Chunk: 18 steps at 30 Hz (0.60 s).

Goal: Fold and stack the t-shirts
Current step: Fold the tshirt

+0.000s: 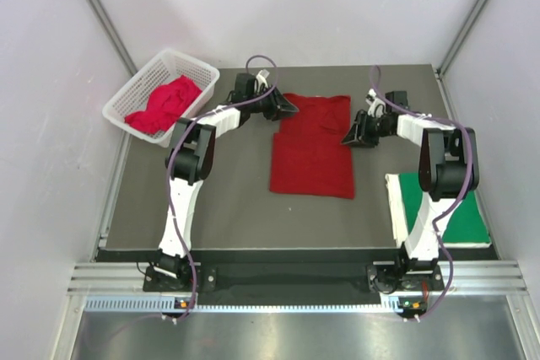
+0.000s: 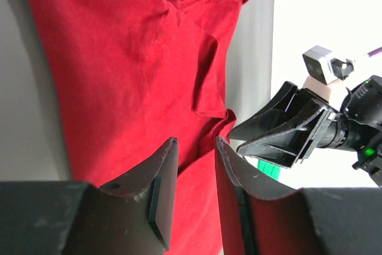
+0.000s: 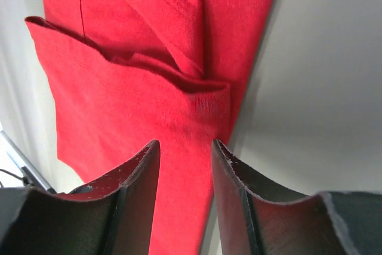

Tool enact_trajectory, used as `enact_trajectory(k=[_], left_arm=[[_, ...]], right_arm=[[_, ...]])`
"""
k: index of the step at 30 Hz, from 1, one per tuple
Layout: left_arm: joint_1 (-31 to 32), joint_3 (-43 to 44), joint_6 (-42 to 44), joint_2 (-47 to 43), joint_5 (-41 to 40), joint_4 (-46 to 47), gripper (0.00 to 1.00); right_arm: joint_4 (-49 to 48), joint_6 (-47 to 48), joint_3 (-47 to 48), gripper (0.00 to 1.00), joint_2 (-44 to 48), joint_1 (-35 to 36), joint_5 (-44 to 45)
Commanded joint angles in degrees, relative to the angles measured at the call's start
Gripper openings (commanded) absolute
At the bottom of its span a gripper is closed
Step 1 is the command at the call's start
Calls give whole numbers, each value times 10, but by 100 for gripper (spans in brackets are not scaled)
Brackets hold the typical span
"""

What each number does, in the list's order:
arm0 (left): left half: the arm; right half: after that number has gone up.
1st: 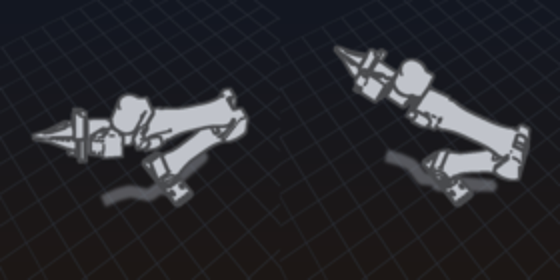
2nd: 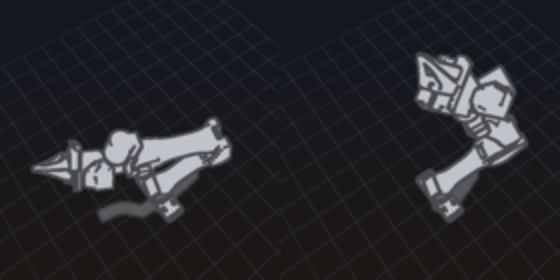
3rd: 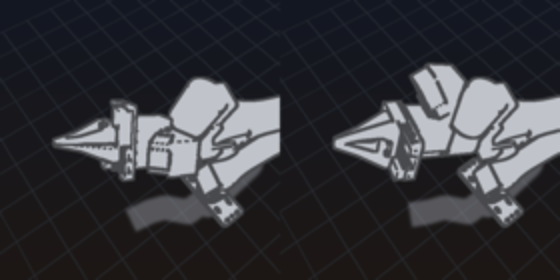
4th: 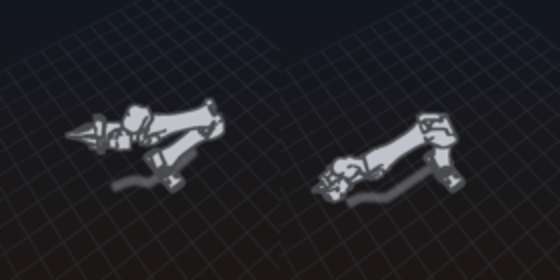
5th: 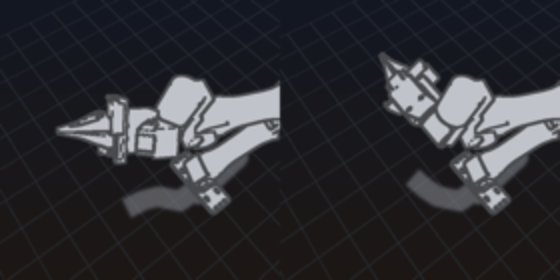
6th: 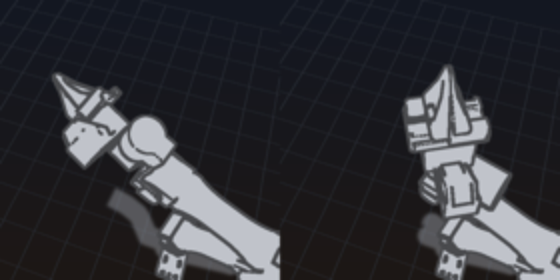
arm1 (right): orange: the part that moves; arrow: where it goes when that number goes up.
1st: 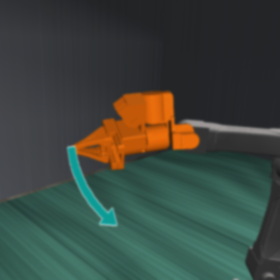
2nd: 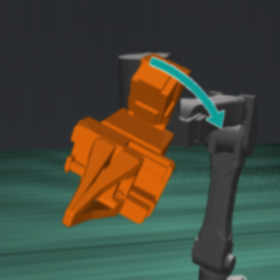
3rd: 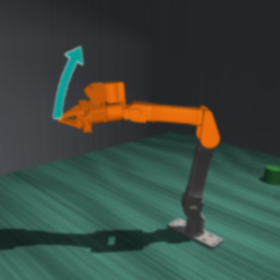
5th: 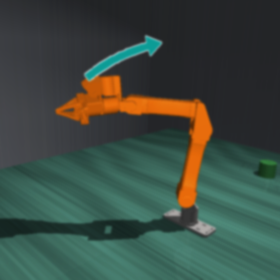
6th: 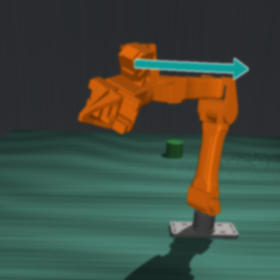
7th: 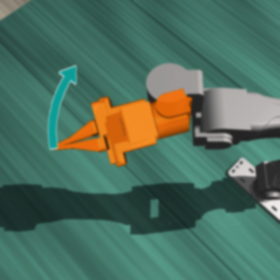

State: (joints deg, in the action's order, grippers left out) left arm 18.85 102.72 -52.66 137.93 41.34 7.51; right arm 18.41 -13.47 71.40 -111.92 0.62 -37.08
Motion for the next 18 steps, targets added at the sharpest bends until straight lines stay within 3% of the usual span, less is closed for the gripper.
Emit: enact_trajectory(k=[1, 9, 18], left_arm=[[-1, 20, -18, 24, 9, 47, 36], [-1, 13, 10, 42, -6, 12, 36], [-2, 11, 41, 55, -20, -34, 36]], right_arm=[[-21, 26, 40, 42, -15, -2, -38], [-2, 52, 45, 40, -11, -2, -22], [91, 130, 89, 44, -14, -2, 28]])
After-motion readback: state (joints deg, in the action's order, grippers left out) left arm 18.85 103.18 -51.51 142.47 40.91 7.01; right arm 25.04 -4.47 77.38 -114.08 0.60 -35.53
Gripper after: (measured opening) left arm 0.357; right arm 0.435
